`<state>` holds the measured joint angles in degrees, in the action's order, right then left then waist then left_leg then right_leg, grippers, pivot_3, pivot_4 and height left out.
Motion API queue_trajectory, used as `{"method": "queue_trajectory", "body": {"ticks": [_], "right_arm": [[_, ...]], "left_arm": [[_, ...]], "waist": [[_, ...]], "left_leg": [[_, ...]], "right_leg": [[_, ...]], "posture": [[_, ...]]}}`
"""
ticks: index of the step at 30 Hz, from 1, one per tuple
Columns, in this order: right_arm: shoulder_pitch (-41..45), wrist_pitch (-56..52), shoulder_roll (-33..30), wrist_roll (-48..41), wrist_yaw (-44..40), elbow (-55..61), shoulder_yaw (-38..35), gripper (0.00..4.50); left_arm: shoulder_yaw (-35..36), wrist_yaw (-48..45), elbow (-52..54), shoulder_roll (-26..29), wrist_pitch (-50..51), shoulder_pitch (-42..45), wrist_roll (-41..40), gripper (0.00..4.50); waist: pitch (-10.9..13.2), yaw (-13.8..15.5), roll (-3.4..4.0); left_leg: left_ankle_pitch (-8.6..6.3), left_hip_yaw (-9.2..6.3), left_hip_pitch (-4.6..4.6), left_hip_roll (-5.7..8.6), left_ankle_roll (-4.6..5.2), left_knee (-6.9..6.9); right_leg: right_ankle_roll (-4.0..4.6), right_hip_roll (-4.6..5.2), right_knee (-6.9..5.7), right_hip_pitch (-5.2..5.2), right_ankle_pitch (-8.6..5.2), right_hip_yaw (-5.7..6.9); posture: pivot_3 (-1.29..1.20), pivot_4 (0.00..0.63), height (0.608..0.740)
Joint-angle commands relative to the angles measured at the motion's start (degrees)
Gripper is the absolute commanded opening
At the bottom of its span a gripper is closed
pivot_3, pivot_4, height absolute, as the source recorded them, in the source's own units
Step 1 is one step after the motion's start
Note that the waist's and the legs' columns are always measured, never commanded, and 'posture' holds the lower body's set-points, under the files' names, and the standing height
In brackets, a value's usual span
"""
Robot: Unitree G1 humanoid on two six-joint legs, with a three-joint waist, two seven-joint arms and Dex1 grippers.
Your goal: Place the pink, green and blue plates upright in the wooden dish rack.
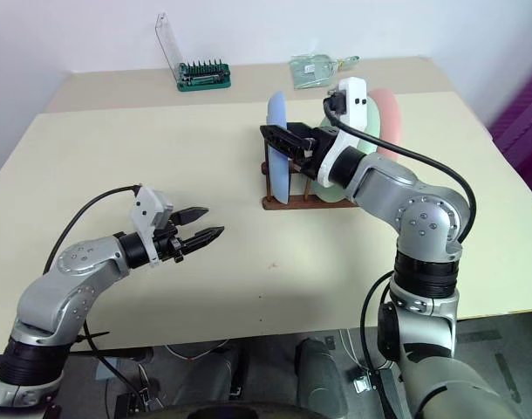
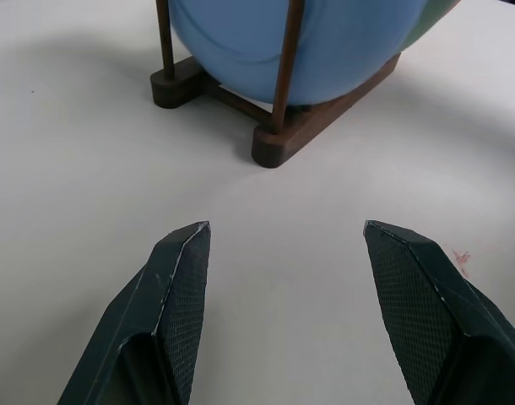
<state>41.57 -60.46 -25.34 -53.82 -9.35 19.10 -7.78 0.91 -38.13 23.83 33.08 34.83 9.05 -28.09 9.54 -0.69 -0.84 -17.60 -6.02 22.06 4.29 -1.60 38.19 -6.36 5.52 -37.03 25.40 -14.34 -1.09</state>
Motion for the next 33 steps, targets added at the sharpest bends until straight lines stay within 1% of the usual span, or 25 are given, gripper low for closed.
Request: {"method": "queue_trajectory", "body": {"ticks": [1, 4, 6, 7, 9, 10, 11, 13, 14, 16, 19, 21, 26, 28, 33], "right_arm": [[2.2, 4.5, -4.8, 5.0, -4.4, 5.7, 1.5, 2.87], [-0.9, 8.1, -12.0, 6.0, -11.2, 10.7, -1.8, 2.87], [-2.8, 9.8, -14.4, 5.2, -14.5, 12.3, -3.8, 2.87], [-5.5, 8.4, -17.5, 3.1, -16.6, 13.6, -7.1, 2.63], [-13.0, 5.7, -25.3, 2.6, -21.2, 16.4, -13.6, 2.08], [-17.0, 4.8, -28.5, 2.6, -23.2, 17.6, -16.6, 1.58], [-19.7, 4.7, -30.4, 2.7, -24.4, 18.2, -18.4, 1.02], [-26.9, 3.6, -34.3, 3.6, -26.8, 20.6, -22.6, 0.08], [-30.1, 4.0, -36.0, 5.7, -27.5, 21.7, -23.2, 0.03], [-33.7, 5.6, -37.5, 8.9, -27.6, 22.5, -23.2, 0.03], [-36.8, 8.9, -39.0, 15.7, -26.6, 21.1, -19.6, 0.03], [-37.5, 11.4, -39.2, 18.9, -26.8, 19.7, -17.5, 0.03], [-33.7, 17.0, -38.5, 26.9, -25.4, 14.1, -8.4, 0.03], [-31.9, 18.7, -38.0, 29.4, -25.2, 11.7, -5.9, 0.03], [-27.4, 21.8, -35.7, 32.8, -26.1, 7.2, -1.3, 0.03]], "left_arm": [[0.9, 0.3, 1.4, 0.0, -0.1, 0.9, -0.4, 2.99], [0.6, -0.1, 0.5, 0.0, -0.2, 1.8, -0.2, 2.99], [0.2, -0.3, 0.6, 0.0, -0.3, 1.9, -0.1, 2.99], [-0.6, -1.4, 0.4, 0.3, -0.5, 2.4, 0.0, 2.99], [-2.0, -4.2, 0.3, 0.9, -0.8, 3.8, -0.7, 2.99], [-2.5, -5.7, 0.4, 0.9, -0.7, 4.5, -1.6, 2.99], [-2.8, -6.4, 0.6, 0.8, -0.5, 4.9, -2.2, 2.99], [-4.5, -10.0, 0.5, 1.2, -1.0, 6.1, -2.7, 2.99], [-5.1, -11.3, 0.3, 1.3, -1.1, 6.6, -2.8, 2.99], [-5.8, -12.7, 0.0, 1.3, -1.4, 7.4, -2.7, 2.99], [-6.7, -14.2, -0.3, 0.8, -1.8, 8.6, -2.7, 2.99], [-7.0, -14.4, -0.2, 0.3, -1.9, 9.1, -2.7, 2.99], [-6.6, -13.7, 0.3, -0.3, -2.0, 8.7, -2.1, 2.99], [-6.4, -13.2, 0.6, -0.4, -1.8, 8.5, -2.1, 2.99], [-5.4, -11.5, 2.0, -0.2, -1.3, 7.2, -2.6, 2.99]], "waist": [[0.0, 0.0, 0.0], [0.0, 0.1, -0.01], [0.0, 0.2, -0.02], [0.0, 0.1, -0.02], [0.0, 1.1, -0.03], [0.0, 1.4, -0.03], [0.0, 1.5, -0.02], [0.0, 1.5, -0.02], [0.0, 1.4, 0.0], [0.0, 1.2, 0.0], [0.0, 1.1, 0.07], [0.0, 1.3, 0.05], [0.0, 1.4, 0.05], [0.0, 1.4, 0.05], [0.0, 1.4, 0.07]], "left_leg": [[0.0, 0.0, 0.0, 0.0, 0.0, 0.0], [-0.03, 0.0, 0.02, -0.01, 0.05, -0.01], [-0.04, 0.0, 0.02, -0.01, 0.07, 0.0], [-0.05, 0.0, 0.02, -0.01, 0.08, 0.0], [-0.08, -0.02, 0.04, -0.01, 0.15, 0.01], [-0.11, -0.04, 0.05, -0.01, 0.2, 0.02], [-0.12, -0.02, 0.06, -0.01, 0.22, 0.03], [-0.15, 0.01, 0.06, -0.01, 0.28, 0.05], [-0.16, 0.01, 0.02, -0.02, 0.29, 0.05], [-0.18, 0.03, -0.11, -0.05, 0.33, 0.04], [-0.23, 0.12, -0.63, -0.13, 0.42, -0.09], [-0.25, 0.11, -0.68, -0.14, 0.45, -0.1], [-0.2, 0.11, -0.64, -0.12, 0.36, -0.06], [-0.11, 0.11, -0.63, -0.12, 0.2, -0.06], [-0.11, 0.11, -0.61, -0.12, 0.2, -0.07]], "right_leg": [[0.0, 0.0, 0.01, -0.01, 0.0, 0.0], [-0.01, -0.01, 0.05, -0.01, 0.0, 0.03], [-0.01, 0.0, 0.1, -0.05, 0.0, 0.04], [-0.01, 0.0, 0.11, -0.06, 0.0, 0.04], [-0.01, 0.0, 0.13, -0.08, 0.0, 0.06], [-0.01, 0.0, 0.18, -0.1, 0.0, 0.1], [-0.01, 0.01, 0.21, -0.12, 0.0, 0.1], [-0.01, 0.02, 0.28, -0.18, 0.0, 0.1], [-0.02, 0.01, 0.29, -0.22, 0.0, 0.1], [-0.02, -0.02, 0.29, -0.32, 0.0, 0.09], [-0.02, -0.08, 0.45, -0.79, 0.0, 0.05], [-0.03, -0.1, 0.56, -0.91, -0.01, 0.08], [-0.12, -0.08, 0.7, -0.95, 0.05, 0.06], [-0.12, -0.07, 0.73, -0.94, 0.05, 0.07], [-0.13, -0.07, 0.79, -0.94, 0.06, 0.05]], "posture": [[0.0, 0.15, 0.74], [0.0, 0.15, 0.74], [0.0, 0.15, 0.74], [0.0, 0.15, 0.74], [0.0, 0.15, 0.74], [0.0, 0.15, 0.74], [0.0, 0.15, 0.74], [0.0, 0.15, 0.74], [0.0, 0.15, 0.74], [0.0, 0.15, 0.74], [0.0, 0.15, 0.74], [0.0, 0.15, 0.74], [0.0, 0.15, 0.74], [0.0, 0.15, 0.74], [0.0, 0.15, 0.74]]}}
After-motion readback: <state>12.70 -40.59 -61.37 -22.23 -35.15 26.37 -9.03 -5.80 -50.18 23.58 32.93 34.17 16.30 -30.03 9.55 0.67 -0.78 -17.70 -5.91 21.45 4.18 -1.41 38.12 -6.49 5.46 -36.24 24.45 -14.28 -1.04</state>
